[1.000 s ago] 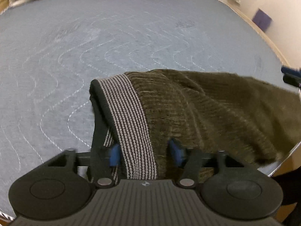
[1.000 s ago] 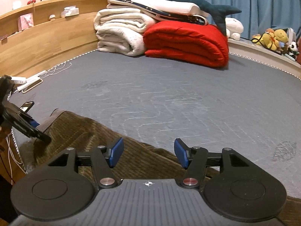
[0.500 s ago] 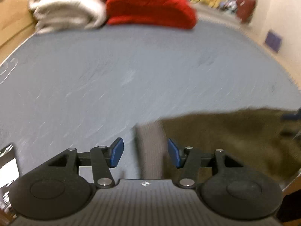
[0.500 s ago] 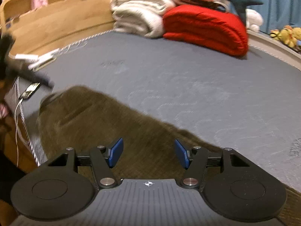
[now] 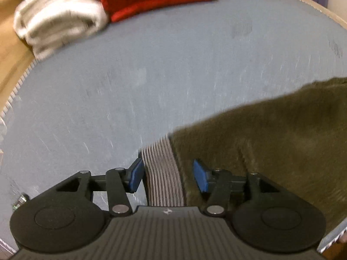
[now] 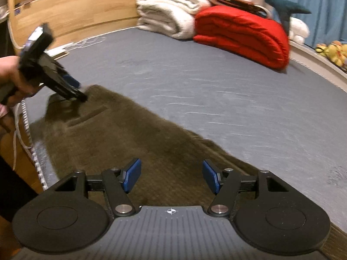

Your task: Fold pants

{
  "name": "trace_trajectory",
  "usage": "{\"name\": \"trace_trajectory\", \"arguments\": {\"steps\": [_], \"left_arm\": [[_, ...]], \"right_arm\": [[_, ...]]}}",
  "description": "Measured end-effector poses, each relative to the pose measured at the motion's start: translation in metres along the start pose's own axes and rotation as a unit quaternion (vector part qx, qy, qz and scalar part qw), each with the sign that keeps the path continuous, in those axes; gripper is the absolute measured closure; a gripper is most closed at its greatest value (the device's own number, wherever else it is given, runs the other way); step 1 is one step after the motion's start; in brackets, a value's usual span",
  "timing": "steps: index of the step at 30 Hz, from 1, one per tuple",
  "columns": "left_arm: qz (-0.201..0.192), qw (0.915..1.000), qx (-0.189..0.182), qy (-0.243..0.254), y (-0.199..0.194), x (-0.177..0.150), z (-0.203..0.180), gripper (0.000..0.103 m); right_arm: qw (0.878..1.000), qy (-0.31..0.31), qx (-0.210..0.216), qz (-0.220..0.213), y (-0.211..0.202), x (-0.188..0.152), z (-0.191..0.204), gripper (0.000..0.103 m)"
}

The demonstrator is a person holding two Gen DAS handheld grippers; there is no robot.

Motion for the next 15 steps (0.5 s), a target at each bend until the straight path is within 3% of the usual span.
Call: {"name": "trace_trajectory", "arguments": {"steps": [2,6,12,14,15], "left_arm": [[-0.031,0.9995,-0.002,0.002,-0.010,0.014,-0.012,0.046],[-0.097,0.9941,-0.046,0.017,-0.013,0.045,-0.054,0.046],[-0.138,0.9806,-0.121,0.070,0.003,0.090,-0.129,0.054],[-0.131,0.9765,-0.155,0.072,0.013,0.106,-0.148,0.054],[-0.119,0.9761,-0.167,0.071,0.023,0.112,-0.154,0.054]], "right_arm": [[1.000,0.017,-0.020,-0.005,0.000,0.000,-0.013,0.037],[0.997,0.056,-0.058,-0.004,0.012,-0.005,-0.039,0.037],[0.983,0.090,-0.161,-0.006,0.056,-0.020,-0.083,0.039],[0.975,0.110,-0.194,0.004,0.070,-0.025,-0.101,0.034],[0.973,0.131,-0.190,0.008,0.075,-0.028,-0.110,0.032]]}}
Point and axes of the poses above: each gripper's, at about its wrist camera, not at the fingertips, and y roughly the way its jaws point, z to its left, x to its top, the point moved 4 cm from there along y, roughly the way its jaws point, and after that the axes turned 10 degrees about y, right-handed, at the moved point
